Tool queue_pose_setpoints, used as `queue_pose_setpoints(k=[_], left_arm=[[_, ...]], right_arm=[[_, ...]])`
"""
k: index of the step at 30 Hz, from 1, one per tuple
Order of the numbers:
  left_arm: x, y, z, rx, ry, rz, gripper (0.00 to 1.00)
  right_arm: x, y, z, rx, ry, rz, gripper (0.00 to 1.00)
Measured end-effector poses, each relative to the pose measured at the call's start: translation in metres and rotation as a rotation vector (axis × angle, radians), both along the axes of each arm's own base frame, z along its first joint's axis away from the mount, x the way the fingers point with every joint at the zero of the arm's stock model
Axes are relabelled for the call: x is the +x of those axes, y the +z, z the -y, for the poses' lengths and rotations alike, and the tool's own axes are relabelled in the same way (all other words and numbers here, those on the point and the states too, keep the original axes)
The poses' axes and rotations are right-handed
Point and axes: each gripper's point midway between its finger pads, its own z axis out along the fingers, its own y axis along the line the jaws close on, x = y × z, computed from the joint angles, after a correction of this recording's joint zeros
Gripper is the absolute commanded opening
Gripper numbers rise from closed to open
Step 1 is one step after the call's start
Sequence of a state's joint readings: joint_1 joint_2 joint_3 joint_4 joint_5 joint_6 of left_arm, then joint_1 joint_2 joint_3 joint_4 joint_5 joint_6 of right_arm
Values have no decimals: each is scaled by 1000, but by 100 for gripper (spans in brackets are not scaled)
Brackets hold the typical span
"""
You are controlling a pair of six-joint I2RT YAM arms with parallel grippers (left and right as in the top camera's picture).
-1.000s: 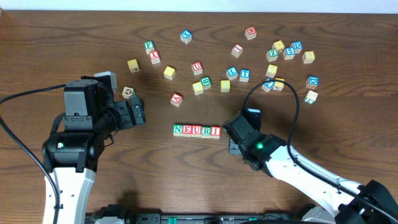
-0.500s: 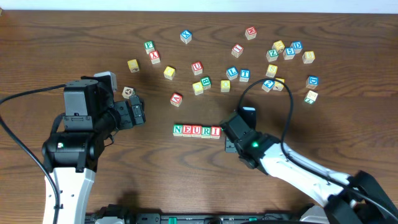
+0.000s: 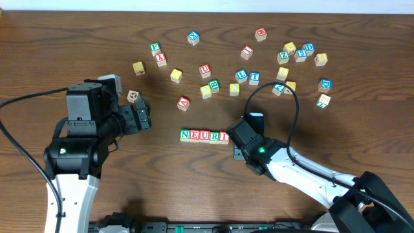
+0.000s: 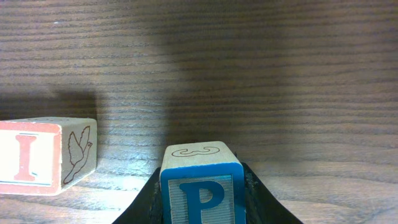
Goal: Spell out NEURIPS
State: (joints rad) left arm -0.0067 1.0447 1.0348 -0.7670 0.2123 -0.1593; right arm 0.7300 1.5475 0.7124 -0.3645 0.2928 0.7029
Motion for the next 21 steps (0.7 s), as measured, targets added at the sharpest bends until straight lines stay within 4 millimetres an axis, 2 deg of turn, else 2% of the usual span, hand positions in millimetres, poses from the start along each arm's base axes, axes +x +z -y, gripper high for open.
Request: queue_pose_setpoints(k=[21], left_arm=[[0,0,0,0,0,0,98]], right_arm=[[3,2,-1,-22,35,21,1]])
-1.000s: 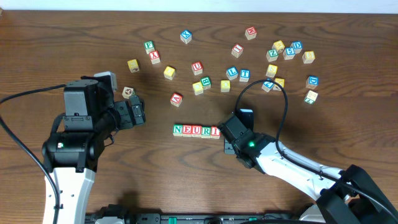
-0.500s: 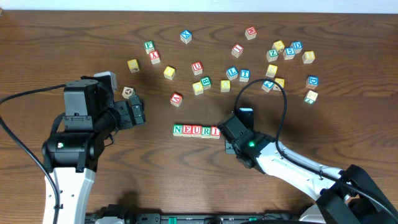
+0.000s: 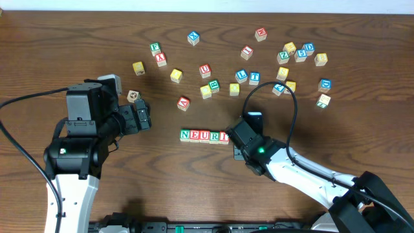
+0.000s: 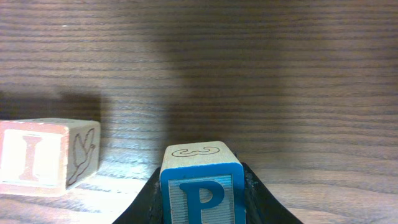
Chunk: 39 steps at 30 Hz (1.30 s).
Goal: Spell out NEURIPS
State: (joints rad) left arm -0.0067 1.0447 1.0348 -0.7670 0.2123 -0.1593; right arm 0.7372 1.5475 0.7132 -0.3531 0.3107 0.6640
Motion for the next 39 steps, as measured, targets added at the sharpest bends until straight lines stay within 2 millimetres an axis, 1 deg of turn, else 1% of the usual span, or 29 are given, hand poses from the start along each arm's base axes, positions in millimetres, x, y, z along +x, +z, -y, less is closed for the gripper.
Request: queue_pose_setpoints(k=[11,39], left_arm=[[0,0,0,0,0,0,98],[0,0,0,0,0,0,98]], right_arm=[[7,-3,-12,-1,8,-12,1],[7,-6,-18,8,11,-11,1]])
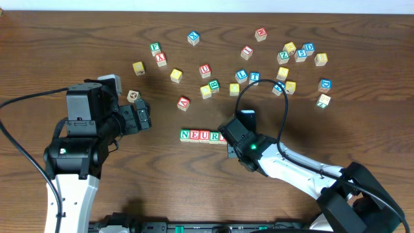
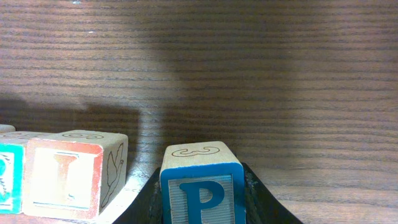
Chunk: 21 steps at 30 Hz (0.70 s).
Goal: Spell out NEURIPS
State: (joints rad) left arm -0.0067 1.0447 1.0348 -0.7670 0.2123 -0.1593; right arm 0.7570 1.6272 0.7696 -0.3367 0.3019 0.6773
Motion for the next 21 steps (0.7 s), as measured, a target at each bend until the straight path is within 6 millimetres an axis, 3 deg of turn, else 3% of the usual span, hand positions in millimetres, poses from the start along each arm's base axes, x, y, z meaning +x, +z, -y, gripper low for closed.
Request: queue_pose_setpoints(k=[21], left_arm=[[0,0,0,0,0,0,98]], right_arm=[[0,0,0,1,0,1,1]])
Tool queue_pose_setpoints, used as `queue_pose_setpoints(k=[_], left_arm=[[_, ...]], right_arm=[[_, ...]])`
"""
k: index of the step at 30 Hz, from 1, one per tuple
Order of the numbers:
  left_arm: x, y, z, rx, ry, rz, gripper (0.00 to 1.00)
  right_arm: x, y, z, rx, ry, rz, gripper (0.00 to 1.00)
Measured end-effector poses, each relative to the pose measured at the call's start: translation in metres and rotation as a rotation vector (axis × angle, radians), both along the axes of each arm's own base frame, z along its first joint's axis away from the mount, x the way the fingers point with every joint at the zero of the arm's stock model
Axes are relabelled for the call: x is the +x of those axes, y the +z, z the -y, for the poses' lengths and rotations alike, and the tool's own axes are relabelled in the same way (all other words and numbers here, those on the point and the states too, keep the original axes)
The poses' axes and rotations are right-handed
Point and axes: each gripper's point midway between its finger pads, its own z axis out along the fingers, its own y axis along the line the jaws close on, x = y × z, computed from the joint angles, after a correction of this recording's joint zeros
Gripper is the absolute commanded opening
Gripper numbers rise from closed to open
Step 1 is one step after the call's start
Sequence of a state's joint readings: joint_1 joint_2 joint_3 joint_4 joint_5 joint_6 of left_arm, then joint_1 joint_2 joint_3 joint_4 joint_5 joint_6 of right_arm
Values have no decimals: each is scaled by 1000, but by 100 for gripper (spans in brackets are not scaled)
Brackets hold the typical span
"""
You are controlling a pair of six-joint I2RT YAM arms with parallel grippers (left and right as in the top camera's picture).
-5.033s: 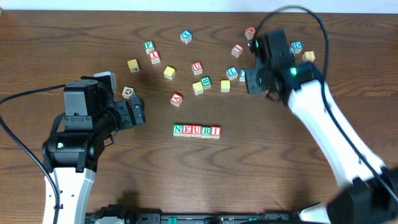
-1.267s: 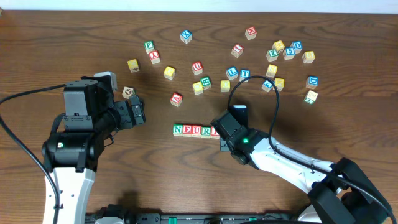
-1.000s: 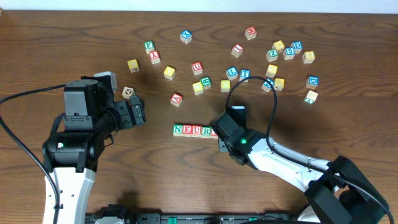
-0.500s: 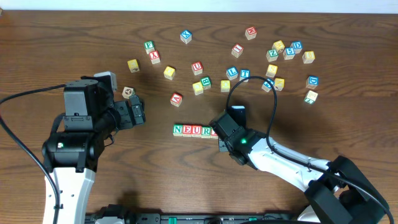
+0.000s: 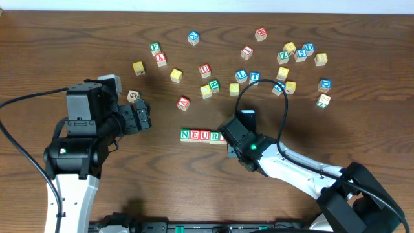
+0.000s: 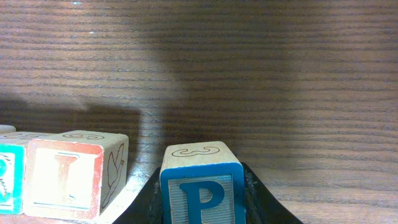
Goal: Spell out NEURIPS
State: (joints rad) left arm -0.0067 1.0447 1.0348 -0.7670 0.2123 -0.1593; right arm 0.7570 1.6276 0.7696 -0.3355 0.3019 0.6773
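A row of letter blocks (image 5: 202, 135) reading N E U R I lies mid-table; its right end is covered by my right arm. In the right wrist view the red I block (image 6: 74, 174) stands at the left. Just right of it, a small gap apart, is the blue P block (image 6: 200, 186), with my right gripper (image 6: 200, 199) shut on it, black fingers (image 6: 258, 202) on both sides. In the overhead view the right gripper (image 5: 231, 138) sits at the row's right end. My left gripper (image 5: 143, 117) hangs left of the row; its jaws are hard to read.
Many loose letter blocks lie scattered across the far half of the table, such as a red A block (image 5: 184, 102), a U block (image 5: 204, 70) and a cluster at the far right (image 5: 301, 53). A tan block (image 5: 133, 96) sits next to the left gripper.
My right gripper held the P block well right of the I block at first, and a little later the gap was much the same. By the last earlier moment the P had moved left to just beside the I, and it stays there now.
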Motion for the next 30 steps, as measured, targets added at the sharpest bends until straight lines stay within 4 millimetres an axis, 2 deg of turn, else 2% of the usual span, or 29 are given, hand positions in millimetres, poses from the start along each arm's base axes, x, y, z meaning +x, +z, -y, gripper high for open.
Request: queue_pose_setpoints(k=[15,21,30], left_arm=[[0,0,0,0,0,0,98],[0,0,0,0,0,0,98],[0,0,0,0,0,0,98]], right_arm=[[-1,-5,1,-4,-10,-10,2],[-1,-5,1,-4,-10,-10,16],[0,-5,0,0,-13,-8,30]])
